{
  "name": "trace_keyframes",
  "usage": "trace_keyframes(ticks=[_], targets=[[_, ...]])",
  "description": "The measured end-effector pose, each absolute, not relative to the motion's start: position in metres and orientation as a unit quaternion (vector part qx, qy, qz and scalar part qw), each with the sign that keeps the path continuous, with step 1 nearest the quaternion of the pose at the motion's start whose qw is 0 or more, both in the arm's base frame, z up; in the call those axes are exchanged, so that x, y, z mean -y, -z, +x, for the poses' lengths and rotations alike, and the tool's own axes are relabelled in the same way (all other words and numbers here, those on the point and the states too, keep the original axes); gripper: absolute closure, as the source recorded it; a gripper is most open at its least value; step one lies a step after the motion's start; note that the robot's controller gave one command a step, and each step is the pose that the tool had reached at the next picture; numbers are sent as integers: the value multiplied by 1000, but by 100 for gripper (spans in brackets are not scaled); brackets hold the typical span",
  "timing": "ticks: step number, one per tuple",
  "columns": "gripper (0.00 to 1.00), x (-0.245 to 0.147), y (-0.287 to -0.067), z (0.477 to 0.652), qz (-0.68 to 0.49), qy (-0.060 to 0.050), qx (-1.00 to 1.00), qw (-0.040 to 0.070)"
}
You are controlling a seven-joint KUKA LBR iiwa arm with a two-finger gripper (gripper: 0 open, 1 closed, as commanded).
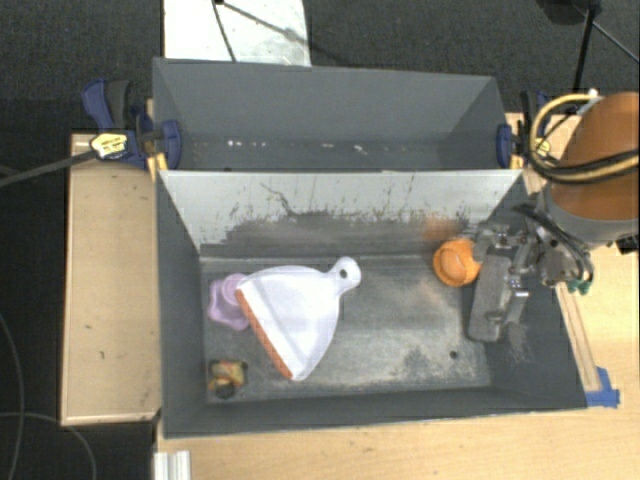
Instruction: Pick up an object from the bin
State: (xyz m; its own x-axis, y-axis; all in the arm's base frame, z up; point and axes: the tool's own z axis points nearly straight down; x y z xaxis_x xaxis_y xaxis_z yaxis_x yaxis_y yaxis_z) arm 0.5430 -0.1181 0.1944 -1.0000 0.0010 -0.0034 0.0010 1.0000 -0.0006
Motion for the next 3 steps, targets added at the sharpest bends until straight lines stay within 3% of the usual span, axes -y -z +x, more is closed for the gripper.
trace_keyframes(ticks=[1, 2, 3], targets=[[0, 121, -161, 547, -132, 1, -991, 4], [0, 137, -147, 540, -328, -1, -945, 0], [0, 148, -102, 561, -407, -1, -913, 2]])
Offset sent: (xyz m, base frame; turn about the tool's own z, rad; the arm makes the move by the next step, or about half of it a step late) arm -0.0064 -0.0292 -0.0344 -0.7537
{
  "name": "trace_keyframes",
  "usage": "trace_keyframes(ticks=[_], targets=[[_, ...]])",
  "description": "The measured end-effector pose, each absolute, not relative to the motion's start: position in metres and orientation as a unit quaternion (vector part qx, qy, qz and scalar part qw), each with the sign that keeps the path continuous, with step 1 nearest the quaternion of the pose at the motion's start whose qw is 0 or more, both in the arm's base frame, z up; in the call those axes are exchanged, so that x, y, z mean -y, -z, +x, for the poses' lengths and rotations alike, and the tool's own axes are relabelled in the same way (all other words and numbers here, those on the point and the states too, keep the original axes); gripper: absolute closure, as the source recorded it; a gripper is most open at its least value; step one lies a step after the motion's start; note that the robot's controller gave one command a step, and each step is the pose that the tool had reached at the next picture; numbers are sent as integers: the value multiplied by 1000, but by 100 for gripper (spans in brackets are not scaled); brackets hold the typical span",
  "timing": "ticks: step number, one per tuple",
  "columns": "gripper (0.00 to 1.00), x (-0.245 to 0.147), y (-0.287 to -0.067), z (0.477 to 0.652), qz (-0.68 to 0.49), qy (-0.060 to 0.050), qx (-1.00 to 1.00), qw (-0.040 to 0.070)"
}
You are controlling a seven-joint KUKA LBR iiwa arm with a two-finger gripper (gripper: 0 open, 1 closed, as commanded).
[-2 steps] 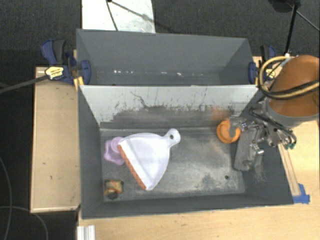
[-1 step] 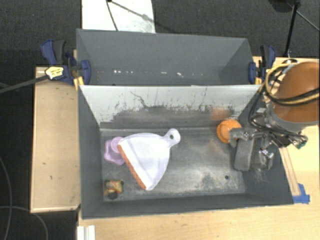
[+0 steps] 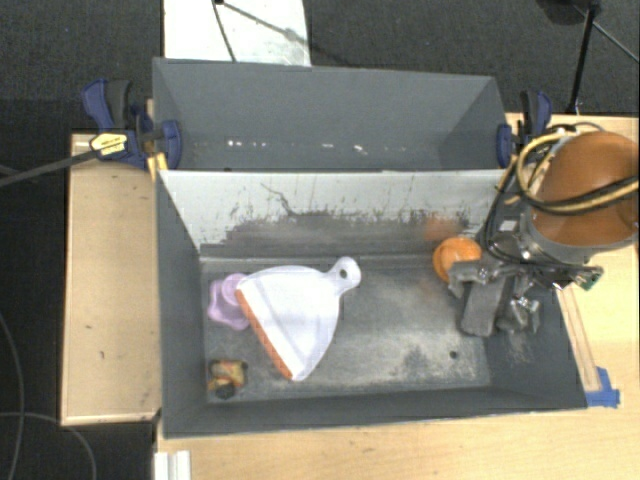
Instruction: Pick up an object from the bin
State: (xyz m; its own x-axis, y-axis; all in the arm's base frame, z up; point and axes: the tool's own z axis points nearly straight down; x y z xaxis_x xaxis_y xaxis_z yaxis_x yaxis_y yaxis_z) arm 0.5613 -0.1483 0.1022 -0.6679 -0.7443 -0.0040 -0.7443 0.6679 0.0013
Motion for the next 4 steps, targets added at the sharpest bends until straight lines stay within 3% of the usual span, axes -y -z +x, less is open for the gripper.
trace_keyframes(ticks=[1, 2, 4], targets=[[0, 132, -85, 564, -517, -10, -856, 4], [100, 139, -74, 582, -549, -11, -836, 2], [100, 138, -75, 582, -549, -11, -835, 2]])
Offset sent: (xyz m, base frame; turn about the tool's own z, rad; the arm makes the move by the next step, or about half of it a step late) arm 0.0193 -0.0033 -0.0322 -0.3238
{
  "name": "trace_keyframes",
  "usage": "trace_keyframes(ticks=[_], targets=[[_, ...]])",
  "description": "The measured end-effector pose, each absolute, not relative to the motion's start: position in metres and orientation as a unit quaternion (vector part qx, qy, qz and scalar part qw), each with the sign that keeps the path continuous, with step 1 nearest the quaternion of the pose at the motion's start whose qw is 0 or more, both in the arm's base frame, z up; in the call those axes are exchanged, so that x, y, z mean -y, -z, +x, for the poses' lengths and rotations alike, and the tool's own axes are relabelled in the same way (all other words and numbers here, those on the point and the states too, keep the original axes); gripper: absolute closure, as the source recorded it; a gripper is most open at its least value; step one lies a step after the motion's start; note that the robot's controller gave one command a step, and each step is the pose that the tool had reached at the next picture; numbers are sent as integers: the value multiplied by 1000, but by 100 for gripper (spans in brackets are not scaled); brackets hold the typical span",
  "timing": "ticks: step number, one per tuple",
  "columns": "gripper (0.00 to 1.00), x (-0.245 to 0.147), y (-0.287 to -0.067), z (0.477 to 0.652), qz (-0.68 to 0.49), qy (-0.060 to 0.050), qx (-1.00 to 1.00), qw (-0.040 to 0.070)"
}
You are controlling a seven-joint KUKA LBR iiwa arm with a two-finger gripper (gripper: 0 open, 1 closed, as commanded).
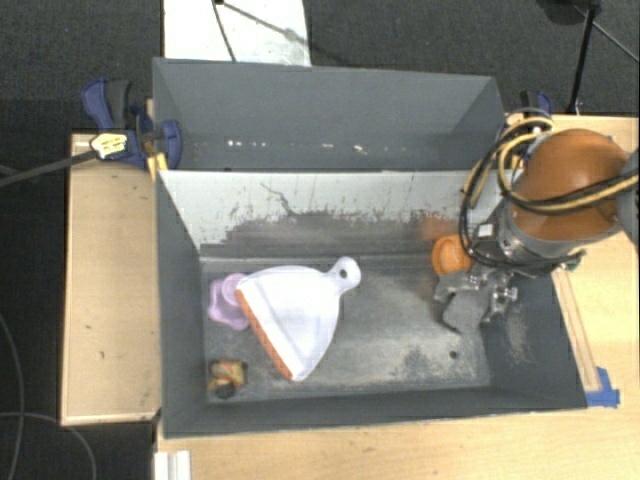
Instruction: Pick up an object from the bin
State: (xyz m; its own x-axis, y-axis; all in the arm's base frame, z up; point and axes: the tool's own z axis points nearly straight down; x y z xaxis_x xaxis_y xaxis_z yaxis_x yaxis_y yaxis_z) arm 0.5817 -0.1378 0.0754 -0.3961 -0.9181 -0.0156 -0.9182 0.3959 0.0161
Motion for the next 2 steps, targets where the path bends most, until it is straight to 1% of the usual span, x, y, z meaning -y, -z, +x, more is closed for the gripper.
trace_keyframes(ticks=[1, 2], targets=[[100, 136, -85, 581, -551, -9, -834, 3], [100, 138, -100, 582, -552, -3, -834, 2]])
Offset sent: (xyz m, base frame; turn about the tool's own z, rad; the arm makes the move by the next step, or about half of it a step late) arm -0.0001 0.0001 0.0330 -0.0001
